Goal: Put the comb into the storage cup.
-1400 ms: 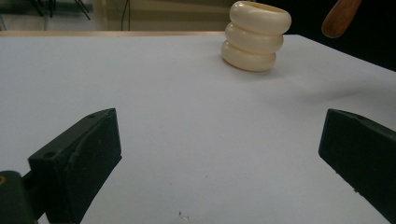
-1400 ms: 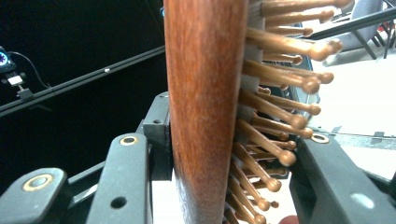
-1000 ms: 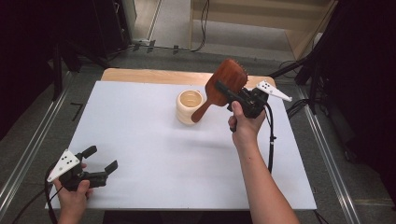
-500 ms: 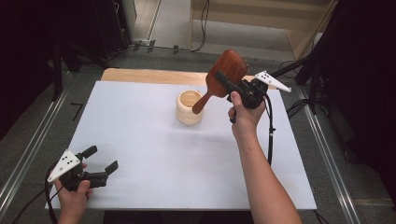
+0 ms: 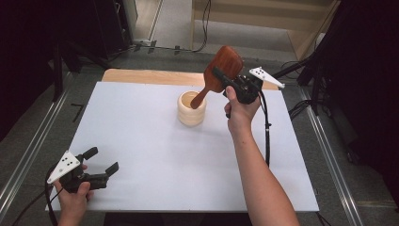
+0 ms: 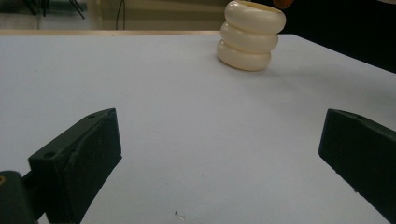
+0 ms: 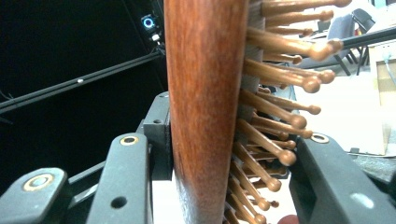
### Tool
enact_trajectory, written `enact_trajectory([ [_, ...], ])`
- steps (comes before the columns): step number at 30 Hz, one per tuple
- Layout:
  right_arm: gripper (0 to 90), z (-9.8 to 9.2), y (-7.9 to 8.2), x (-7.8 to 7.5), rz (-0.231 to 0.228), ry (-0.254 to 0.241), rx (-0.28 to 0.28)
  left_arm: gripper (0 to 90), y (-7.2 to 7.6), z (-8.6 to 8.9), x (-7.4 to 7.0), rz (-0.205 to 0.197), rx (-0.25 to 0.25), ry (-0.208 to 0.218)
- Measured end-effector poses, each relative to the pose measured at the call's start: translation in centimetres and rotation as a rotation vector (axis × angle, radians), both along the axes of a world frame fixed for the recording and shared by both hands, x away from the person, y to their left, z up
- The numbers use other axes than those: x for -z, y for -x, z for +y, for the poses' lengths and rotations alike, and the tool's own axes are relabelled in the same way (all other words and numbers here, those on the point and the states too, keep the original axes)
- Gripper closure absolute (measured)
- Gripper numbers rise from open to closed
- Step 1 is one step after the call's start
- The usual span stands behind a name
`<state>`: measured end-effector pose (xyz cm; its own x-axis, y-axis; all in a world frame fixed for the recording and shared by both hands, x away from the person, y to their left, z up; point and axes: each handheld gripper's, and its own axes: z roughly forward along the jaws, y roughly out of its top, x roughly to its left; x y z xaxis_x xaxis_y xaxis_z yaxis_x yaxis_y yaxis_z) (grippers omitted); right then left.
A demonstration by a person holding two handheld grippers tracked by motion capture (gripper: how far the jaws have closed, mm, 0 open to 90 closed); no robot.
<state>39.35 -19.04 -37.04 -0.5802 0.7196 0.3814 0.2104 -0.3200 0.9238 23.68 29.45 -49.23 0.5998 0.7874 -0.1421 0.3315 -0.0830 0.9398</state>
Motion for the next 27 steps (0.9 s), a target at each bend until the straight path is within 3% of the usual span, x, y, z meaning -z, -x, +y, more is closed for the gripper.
enact_trajectory([
  [17, 53.1, 1.1, -1.6, 1.5, 0.023, 0.015, 0.034, 0.0, -0.1, 0.0, 0.0, 0.003, 0.002, 0.002],
  [27, 53.0, 2.3, -2.0, 3.0, 0.038, 0.049, 0.047, 0.0, 0.0, 0.0, 0.0, 0.004, 0.006, 0.002],
])
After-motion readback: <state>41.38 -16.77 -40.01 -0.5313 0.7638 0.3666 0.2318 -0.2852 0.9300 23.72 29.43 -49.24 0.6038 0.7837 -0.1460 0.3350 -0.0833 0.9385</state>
